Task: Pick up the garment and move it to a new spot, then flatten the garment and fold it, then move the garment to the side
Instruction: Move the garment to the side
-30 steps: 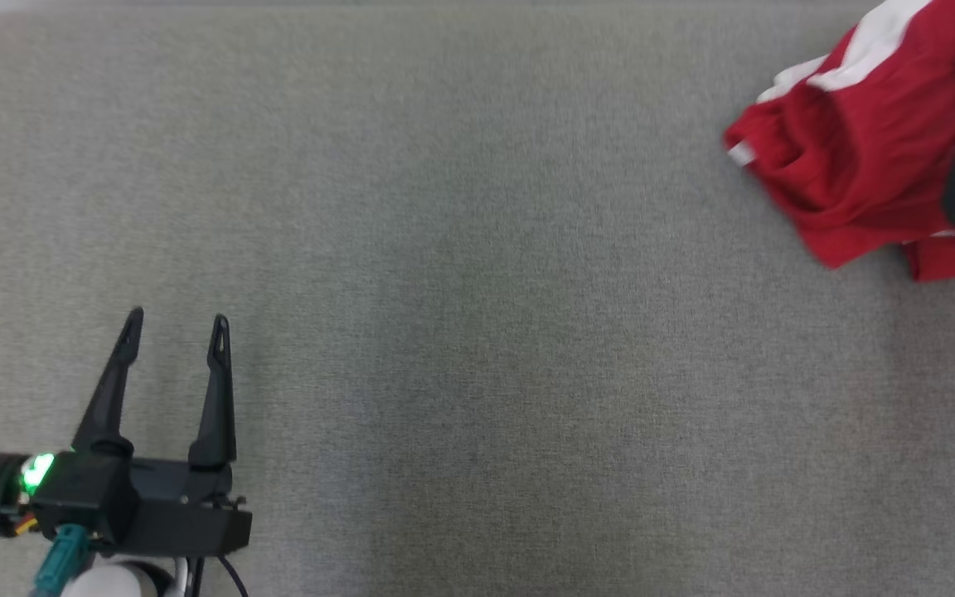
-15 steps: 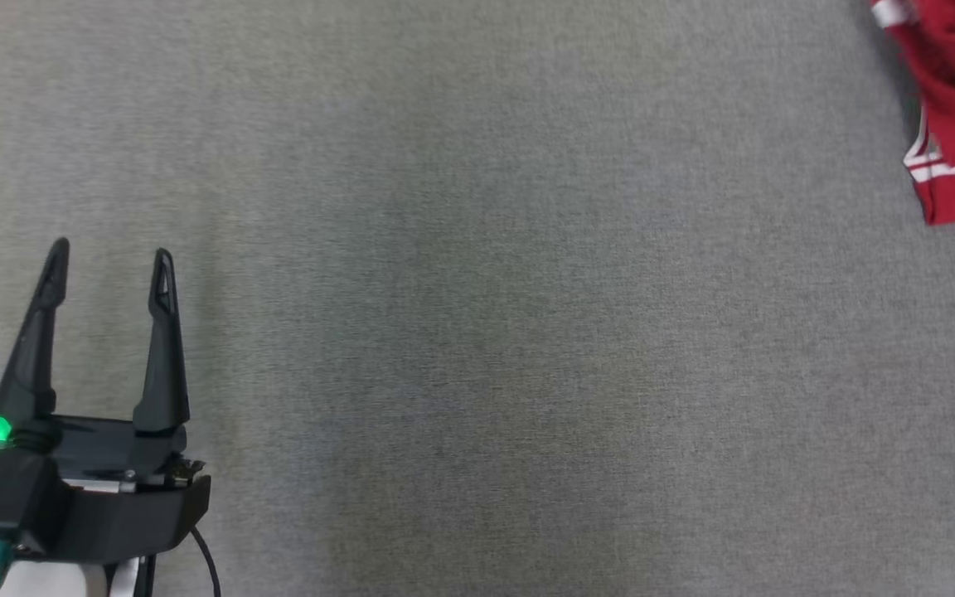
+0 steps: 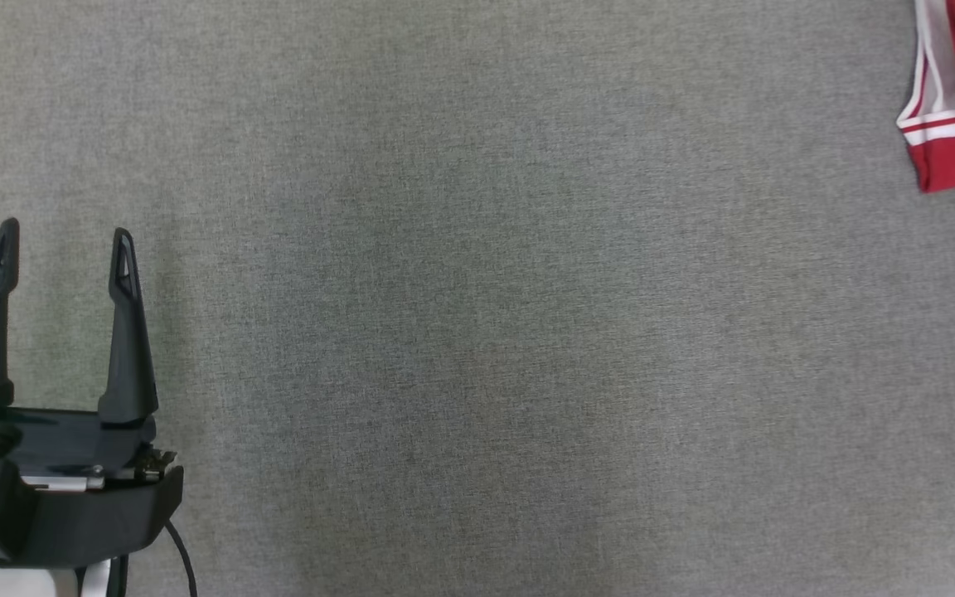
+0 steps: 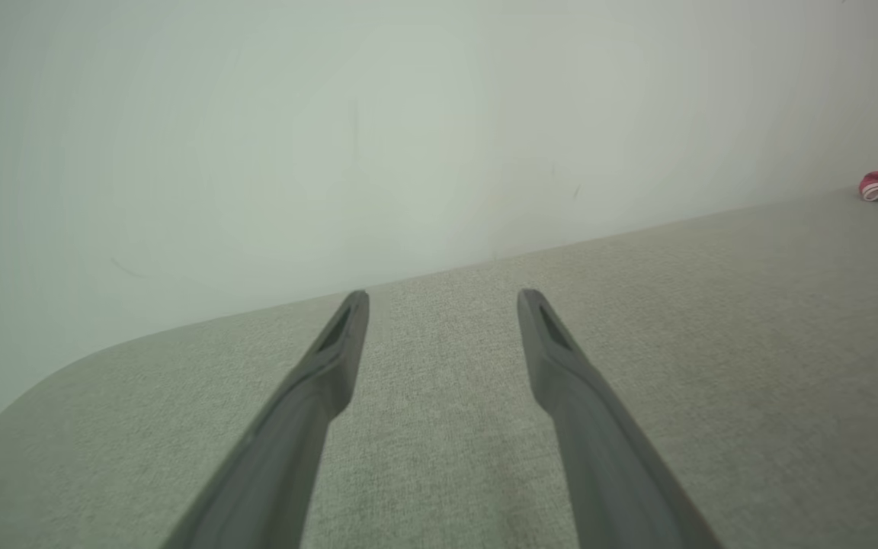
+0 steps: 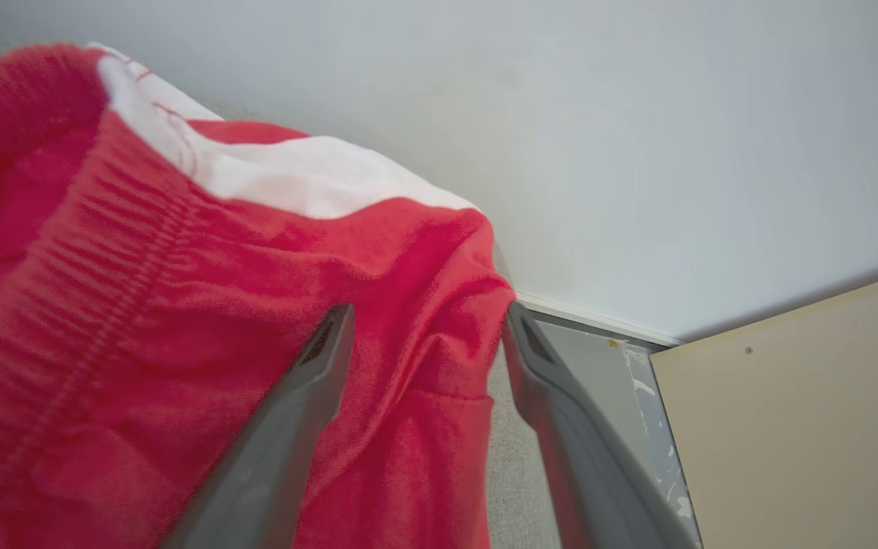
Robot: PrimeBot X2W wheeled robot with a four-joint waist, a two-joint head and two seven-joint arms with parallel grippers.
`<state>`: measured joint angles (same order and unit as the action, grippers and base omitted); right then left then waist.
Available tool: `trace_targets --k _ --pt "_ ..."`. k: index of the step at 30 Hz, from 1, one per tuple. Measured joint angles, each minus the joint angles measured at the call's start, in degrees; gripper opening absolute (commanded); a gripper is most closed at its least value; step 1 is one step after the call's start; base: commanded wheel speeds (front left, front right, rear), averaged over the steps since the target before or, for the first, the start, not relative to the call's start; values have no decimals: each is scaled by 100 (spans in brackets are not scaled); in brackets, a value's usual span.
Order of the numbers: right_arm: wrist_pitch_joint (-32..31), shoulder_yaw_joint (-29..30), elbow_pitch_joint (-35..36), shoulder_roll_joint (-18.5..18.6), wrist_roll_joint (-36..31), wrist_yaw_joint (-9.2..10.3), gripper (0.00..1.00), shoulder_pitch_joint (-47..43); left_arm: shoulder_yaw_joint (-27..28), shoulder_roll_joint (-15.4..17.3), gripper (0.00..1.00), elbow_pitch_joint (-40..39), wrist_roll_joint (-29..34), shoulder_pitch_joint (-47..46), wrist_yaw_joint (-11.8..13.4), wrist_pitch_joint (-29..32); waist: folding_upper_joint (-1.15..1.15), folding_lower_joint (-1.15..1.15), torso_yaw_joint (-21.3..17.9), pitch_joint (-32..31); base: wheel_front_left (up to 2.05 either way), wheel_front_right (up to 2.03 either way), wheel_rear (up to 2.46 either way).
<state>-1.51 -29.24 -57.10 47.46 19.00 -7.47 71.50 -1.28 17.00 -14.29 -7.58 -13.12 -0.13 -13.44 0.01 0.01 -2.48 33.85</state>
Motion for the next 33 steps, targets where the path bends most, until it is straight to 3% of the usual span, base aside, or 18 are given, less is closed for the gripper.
trace_targets --k 5,14,24,33 --pt "504 339 -131 -133 -247 0 100 151 46 -29 100 313 -58 82 82 -18 0 -1 -52 -205 0 0 0" --pt "1360 665 331 -926 -2 0 100 -163 263 -73 100 740 -177 633 315 -14 -1 -2 -37 -1023 0 0 0" --pt "1624 1276 1549 -1666 363 0 100 -1745 314 -168 100 979 -303 1323 420 20 -2 -3 52 -2129 0 0 0" --pt "1544 2043 2856 -2209 102 0 100 -3338 263 -200 100 1157 -327 1690 469 97 -2 -3 179 -2923 0 0 0"
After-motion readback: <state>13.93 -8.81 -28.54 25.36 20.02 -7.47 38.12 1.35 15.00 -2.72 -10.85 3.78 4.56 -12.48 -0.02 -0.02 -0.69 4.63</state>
